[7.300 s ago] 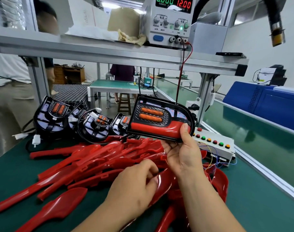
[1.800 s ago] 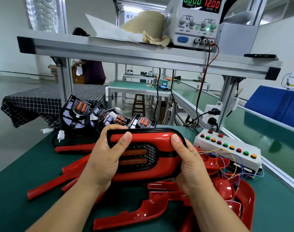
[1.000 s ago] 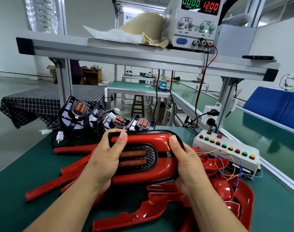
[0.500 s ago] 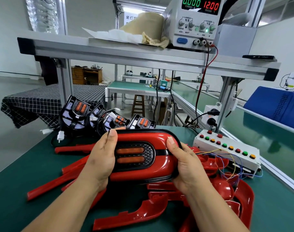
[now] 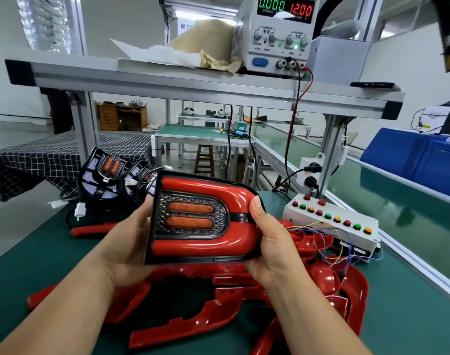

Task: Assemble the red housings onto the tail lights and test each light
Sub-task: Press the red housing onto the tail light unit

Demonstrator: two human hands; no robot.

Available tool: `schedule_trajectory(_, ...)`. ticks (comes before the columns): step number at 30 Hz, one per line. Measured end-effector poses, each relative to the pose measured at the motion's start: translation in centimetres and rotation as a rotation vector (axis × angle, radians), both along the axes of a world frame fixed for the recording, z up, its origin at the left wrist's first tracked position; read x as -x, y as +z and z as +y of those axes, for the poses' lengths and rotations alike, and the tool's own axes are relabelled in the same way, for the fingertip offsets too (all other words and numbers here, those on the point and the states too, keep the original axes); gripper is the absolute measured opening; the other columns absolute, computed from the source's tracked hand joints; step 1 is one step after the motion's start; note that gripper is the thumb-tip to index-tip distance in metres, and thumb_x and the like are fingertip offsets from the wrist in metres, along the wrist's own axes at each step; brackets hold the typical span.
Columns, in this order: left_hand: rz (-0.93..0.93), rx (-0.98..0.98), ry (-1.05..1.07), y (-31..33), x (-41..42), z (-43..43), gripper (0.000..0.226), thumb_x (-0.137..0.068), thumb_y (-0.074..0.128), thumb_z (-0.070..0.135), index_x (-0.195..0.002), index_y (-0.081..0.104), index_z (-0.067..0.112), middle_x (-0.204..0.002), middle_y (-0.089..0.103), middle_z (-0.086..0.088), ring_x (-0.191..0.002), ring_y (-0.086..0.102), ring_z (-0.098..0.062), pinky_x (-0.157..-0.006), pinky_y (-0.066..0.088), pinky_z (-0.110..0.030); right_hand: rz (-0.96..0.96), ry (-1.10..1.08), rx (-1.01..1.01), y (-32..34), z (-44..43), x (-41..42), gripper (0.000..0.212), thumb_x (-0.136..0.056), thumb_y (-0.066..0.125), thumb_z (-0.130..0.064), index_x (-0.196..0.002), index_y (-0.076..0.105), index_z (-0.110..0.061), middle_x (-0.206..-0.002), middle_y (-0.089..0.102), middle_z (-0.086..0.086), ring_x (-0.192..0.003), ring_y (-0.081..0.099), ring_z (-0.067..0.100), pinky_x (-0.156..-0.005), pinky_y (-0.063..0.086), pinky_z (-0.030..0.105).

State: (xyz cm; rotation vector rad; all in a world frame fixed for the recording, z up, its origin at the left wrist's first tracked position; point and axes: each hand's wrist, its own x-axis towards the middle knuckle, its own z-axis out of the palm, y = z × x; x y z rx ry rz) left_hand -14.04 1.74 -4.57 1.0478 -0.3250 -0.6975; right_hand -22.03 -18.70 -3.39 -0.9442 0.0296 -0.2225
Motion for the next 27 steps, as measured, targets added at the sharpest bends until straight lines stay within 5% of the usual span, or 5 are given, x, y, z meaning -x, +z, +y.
schedule_trajectory(7,-0.023,-0.014,0.164,3.5,1.0,-1.7,0.033,-0.082,0.052,0.02,-0.064,0.077,0.008,-0.07,0.071,-0.014,-0.059,0.071,-0.027,-0.051,0.058,-0.036,-0.012,0.137,0.071,0.1,-0.7,0.2,0.059,-0.076,0.066,-0.04,-0.116,0.066,0.003,-0.113,0.067,0.027,-0.094,0.069,0.037,-0.083,0.057,0.052)
schedule_trajectory(12,0.161,0.019,0.153,7.8,-2.0,-2.2,0.044,-0.084,0.055,0.023,-0.12,0.052,-0.003,-0.088,0.07,-0.011,-0.053,0.063,-0.012,-0.054,0.058,-0.023,0.085,0.182,0.148,-0.3,-1.1,0.1,0.056,-0.078,0.067,-0.037,-0.117,0.065,0.004,-0.119,0.063,0.03,-0.112,0.058,0.046,-0.099,0.044,0.063)
schedule_trajectory(18,-0.01,-0.085,0.183,10.8,-4.5,-2.7,0.027,-0.095,0.052,0.026,-0.098,0.068,0.004,-0.084,0.072,-0.001,-0.056,0.063,-0.005,-0.052,0.055,-0.02,0.234,0.179,0.247,-0.8,-0.7,-0.2,0.031,-0.067,0.074,-0.035,-0.083,0.077,-0.008,-0.092,0.073,0.02,-0.076,0.069,0.031,-0.082,0.055,0.049)
schedule_trajectory(24,-0.371,-0.359,0.307,13.3,-3.9,-4.0,0.013,-0.094,0.06,0.03,-0.09,0.067,0.021,-0.057,0.055,0.011,-0.04,0.041,0.001,-0.038,0.037,-0.013,0.314,0.074,0.31,-1.9,1.1,-0.6,0.048,-0.075,0.079,-0.032,-0.108,0.067,0.0,-0.093,0.074,0.019,-0.076,0.071,0.031,-0.073,0.06,0.047)
schedule_trajectory(27,-0.581,-0.415,0.425,13.2,-3.4,-4.7,0.01,-0.094,0.062,0.022,-0.085,0.068,0.02,-0.051,0.055,0.012,-0.041,0.038,0.0,-0.038,0.031,-0.013,0.308,-0.023,0.4,-2.2,1.1,-0.7,0.043,-0.077,0.078,-0.043,-0.102,0.067,-0.01,-0.086,0.076,0.009,-0.076,0.074,0.027,-0.074,0.061,0.044)
